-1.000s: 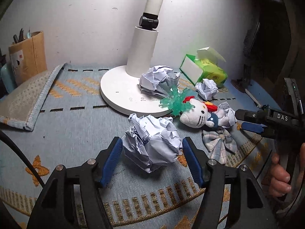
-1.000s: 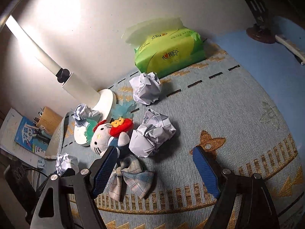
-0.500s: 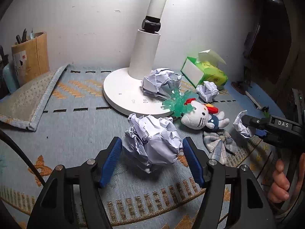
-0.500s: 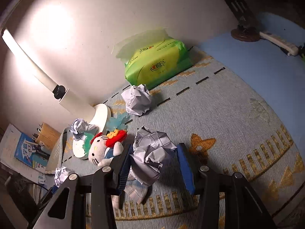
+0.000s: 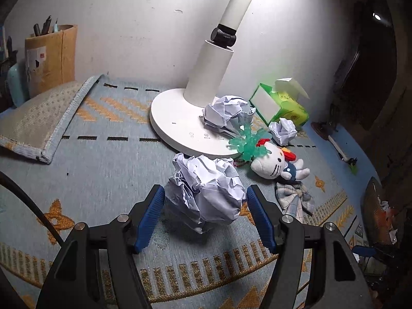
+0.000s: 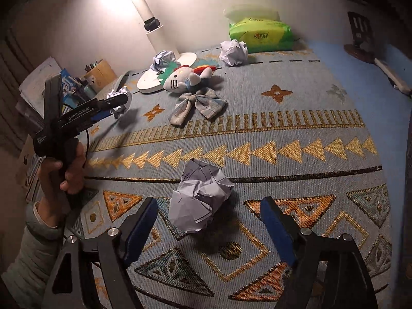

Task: Organize objects
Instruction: 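Grasp a paper ball with the left gripper while the right grasps another paper ball, then carry both paper balls to the glass bowl and open both grippers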

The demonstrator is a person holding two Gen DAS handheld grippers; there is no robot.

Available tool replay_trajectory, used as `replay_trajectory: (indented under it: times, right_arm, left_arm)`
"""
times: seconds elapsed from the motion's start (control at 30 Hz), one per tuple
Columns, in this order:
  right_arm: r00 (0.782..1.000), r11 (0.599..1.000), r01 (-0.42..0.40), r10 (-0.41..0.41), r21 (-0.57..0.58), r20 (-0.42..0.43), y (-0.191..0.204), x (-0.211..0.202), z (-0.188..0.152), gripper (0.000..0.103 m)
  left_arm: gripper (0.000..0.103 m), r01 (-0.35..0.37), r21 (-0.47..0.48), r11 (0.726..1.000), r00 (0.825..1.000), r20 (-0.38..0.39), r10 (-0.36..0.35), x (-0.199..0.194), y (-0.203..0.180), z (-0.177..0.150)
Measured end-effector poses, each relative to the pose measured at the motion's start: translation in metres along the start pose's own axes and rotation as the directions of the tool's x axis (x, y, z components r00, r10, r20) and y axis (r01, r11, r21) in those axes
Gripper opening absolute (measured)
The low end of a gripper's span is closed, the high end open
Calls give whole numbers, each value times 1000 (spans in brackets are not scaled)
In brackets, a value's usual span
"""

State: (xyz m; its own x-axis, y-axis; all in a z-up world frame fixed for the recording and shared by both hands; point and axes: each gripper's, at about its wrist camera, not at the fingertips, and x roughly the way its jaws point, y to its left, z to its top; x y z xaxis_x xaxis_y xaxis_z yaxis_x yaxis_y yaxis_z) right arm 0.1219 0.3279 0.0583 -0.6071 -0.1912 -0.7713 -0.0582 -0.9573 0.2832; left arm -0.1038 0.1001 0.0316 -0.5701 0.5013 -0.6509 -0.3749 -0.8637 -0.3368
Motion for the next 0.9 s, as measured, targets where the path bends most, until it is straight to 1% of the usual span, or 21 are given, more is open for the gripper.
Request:
replay_trajectory:
  times: [0.07, 0.2, 0.23, 0.27, 0.3, 0.33, 0.43, 0.57, 0.6, 0.67, 0.7, 0.77, 0.83, 0.87, 0.9]
  right_arm:
    - [1000, 999, 26, -26, -22, 2, 6, 2, 0, 86]
    - [997, 996, 73, -74, -49, -19, 17, 20, 1, 86]
    - [995, 993, 101, -102, -55, -19, 20, 25, 0, 85]
    - [989, 988, 145, -146, -58, -12, 22, 28, -1, 65]
    - [976, 974, 216, -216, -74, 11, 26, 29, 0, 56]
    - [972, 968, 234, -234, -86, 15, 28, 31, 0, 56]
    - [985, 983, 168, -165, -77, 40, 30, 24, -1, 55]
    - [985, 980, 161, -151, -115, 87, 43, -5, -12, 55]
    - [983, 977, 165, -151, -132, 108, 45, -16, -16, 55]
    - [974, 967, 192, -166, -170, 156, 49, -44, -23, 55]
    - [967, 959, 215, -182, -186, 179, 49, -59, -26, 55]
    - [947, 946, 264, -218, -190, 235, 45, -94, -29, 55]
    - [922, 942, 297, -239, -158, 305, 33, -131, -32, 55]
    - [904, 940, 314, -254, -132, 343, 26, -150, -34, 55]
    - [881, 936, 338, -278, -98, 383, 17, -170, -36, 56]
  left_arm:
    - [64, 2, 3, 1000, 1000, -2, -2, 1, 0, 0]
    - [64, 2, 25, 1000, 1000, -5, -2, 1, -5, -2]
    - [64, 0, 32, 999, 1000, -5, 0, 1, -6, -3]
    - [64, -3, 39, 999, 1000, -3, 3, 1, -7, -3]
    - [64, -6, 46, 999, 1000, -2, 6, 1, -9, -4]
    - [64, -10, 52, 999, 1000, -1, 10, 1, -10, -4]
    - [64, -23, 62, 998, 1000, 5, 23, 0, -11, -5]
    - [64, -76, 89, 993, 997, 22, 74, -9, -22, -12]
    - [64, -75, 99, 992, 997, 23, 73, -15, -28, -15]
    - [64, -45, 102, 994, 999, 28, 43, -32, -45, -23]
    - [64, -17, 114, 993, 1000, 22, 15, -41, -57, -26]
    - [64, 25, 156, 988, 999, 25, -29, -60, -87, -31]
    - [64, 90, 194, 977, 994, 38, -99, -80, -122, -25]
    - [64, 139, 210, 968, 987, 48, -152, -90, -140, -21]
    - [64, 200, 222, 954, 975, 55, -217, -100, -159, -18]
